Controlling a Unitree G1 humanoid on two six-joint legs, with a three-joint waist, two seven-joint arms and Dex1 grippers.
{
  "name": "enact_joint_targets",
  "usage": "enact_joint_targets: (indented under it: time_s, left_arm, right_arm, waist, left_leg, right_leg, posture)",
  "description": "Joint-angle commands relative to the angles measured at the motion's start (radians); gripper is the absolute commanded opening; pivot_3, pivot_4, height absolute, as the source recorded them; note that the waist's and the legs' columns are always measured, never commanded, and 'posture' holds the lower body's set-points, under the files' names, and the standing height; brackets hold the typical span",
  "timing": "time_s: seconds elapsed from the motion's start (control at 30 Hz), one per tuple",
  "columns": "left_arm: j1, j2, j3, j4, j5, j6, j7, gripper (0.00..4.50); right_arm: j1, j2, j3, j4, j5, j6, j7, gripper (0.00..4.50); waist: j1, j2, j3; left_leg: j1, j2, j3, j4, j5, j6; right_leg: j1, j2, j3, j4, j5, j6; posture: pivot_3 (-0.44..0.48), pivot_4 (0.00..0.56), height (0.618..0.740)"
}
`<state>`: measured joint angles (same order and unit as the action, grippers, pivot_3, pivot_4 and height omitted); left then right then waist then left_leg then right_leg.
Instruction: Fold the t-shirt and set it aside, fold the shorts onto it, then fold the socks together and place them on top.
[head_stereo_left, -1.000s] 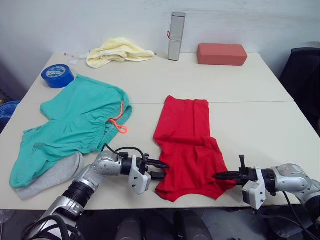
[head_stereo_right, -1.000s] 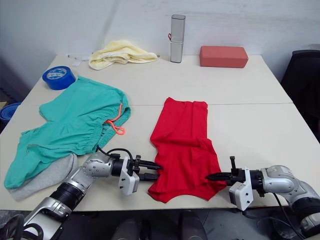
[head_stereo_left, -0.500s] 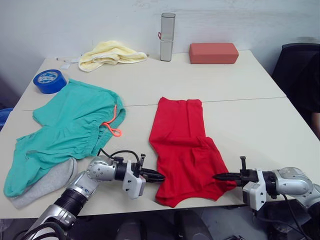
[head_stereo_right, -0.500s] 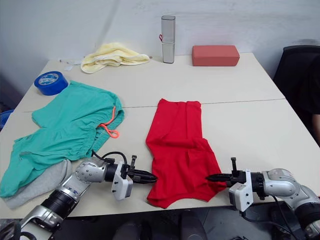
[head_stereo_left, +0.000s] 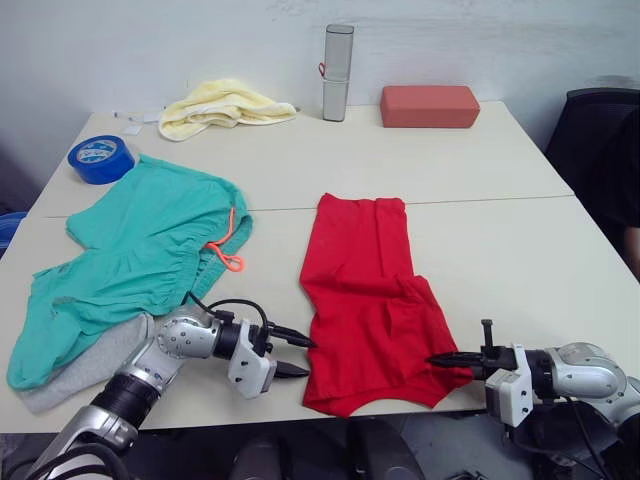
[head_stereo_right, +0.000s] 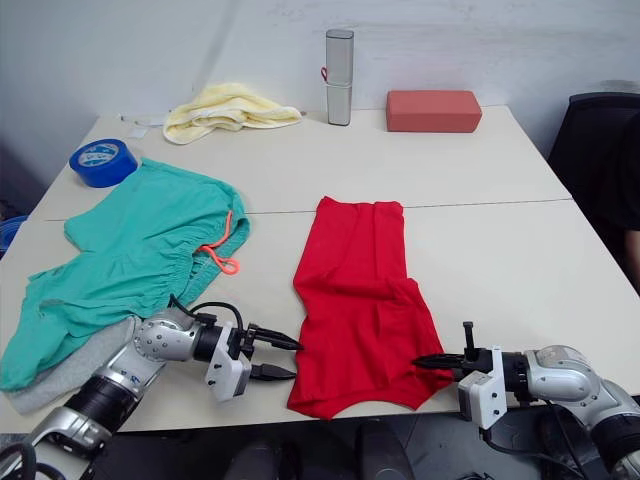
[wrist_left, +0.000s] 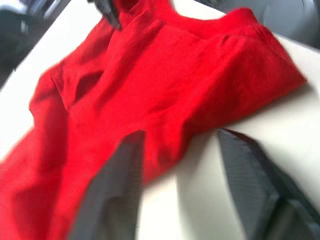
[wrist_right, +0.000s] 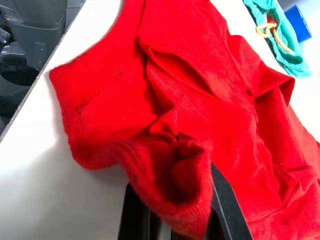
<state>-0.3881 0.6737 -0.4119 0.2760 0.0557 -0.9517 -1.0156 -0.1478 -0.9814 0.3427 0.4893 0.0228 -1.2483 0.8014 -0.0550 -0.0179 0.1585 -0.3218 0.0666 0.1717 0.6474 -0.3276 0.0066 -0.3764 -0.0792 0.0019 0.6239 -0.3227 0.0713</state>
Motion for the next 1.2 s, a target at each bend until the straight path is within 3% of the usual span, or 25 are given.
enact_joint_targets:
  time_s: [0.03, 0.33, 0.77, 1.07, 1.1, 1.2]
  left_arm:
    - [-0.031, 0.023, -0.014, 0.052, 0.126, -0.047, 0.017, 3.08]
    - [-0.075, -0.034, -0.038, 0.033, 0.43, 0.006, 0.2, 3.08]
    - [-0.081, -0.14, -0.157, 0.086, 0.414, 0.048, 0.206, 3.08]
    - [-0.087, -0.132, -0.233, 0.141, 0.367, -0.014, 0.155, 0.29]
    - [-0.09, -0.132, -0.233, 0.146, 0.372, -0.014, 0.161, 0.07]
    - [-0.086, -0.132, -0.225, 0.153, 0.363, 0.002, 0.16, 0.03]
  right_arm:
    - [0.005, -0.02, -0.034, -0.027, 0.025, 0.003, -0.008, 0.0]
    - [-0.003, -0.007, -0.032, -0.026, 0.026, 0.014, -0.007, 0.0]
    - [0.001, -0.001, -0.041, -0.036, 0.037, 0.032, -0.013, 0.0]
    - [-0.004, 0.009, -0.048, -0.026, 0.034, 0.032, -0.008, 0.0]
    - [-0.005, 0.011, -0.049, -0.023, 0.032, 0.032, -0.008, 0.0]
    - [-0.003, 0.012, -0.054, -0.015, 0.03, 0.028, -0.009, 0.0]
  waist:
    - [-0.001, 0.0, 0.0]
    - [0.029, 0.0, 0.0]
    - [0.057, 0.002, -0.002]
    - [0.049, 0.004, -0.004]
    - [0.048, 0.008, -0.006]
    - [0.039, 0.013, -0.008]
  left_leg:
    - [0.0, 0.0, 0.0, 0.0, 0.0, 0.0]
    - [0.002, -0.003, 0.0, 0.0, 0.002, 0.006]
    - [0.001, -0.006, 0.0, 0.001, 0.001, 0.01]
    - [0.001, -0.008, 0.001, -0.001, -0.001, 0.013]
    - [0.001, -0.008, 0.001, -0.001, -0.001, 0.013]
    - [0.003, -0.008, 0.001, -0.003, -0.001, 0.013]
  right_leg:
    - [0.0, 0.0, 0.0, 0.0, 0.0, 0.0]
    - [0.004, -0.003, 0.0, -0.001, 0.001, -0.001]
    - [0.006, -0.009, -0.002, -0.004, 0.002, -0.001]
    - [0.01, -0.015, -0.007, -0.009, 0.001, -0.001]
    - [0.011, -0.015, -0.008, -0.01, 0.001, -0.001]
    - [0.012, -0.015, -0.008, -0.011, 0.001, 0.0]
  posture:
    - [0.0, 0.15, 0.74]
    - [0.0, 0.15, 0.74]
    - [0.0, 0.15, 0.74]
    - [0.0, 0.15, 0.74]
    - [0.0, 0.15, 0.74]
    - [0.0, 0.15, 0.74]
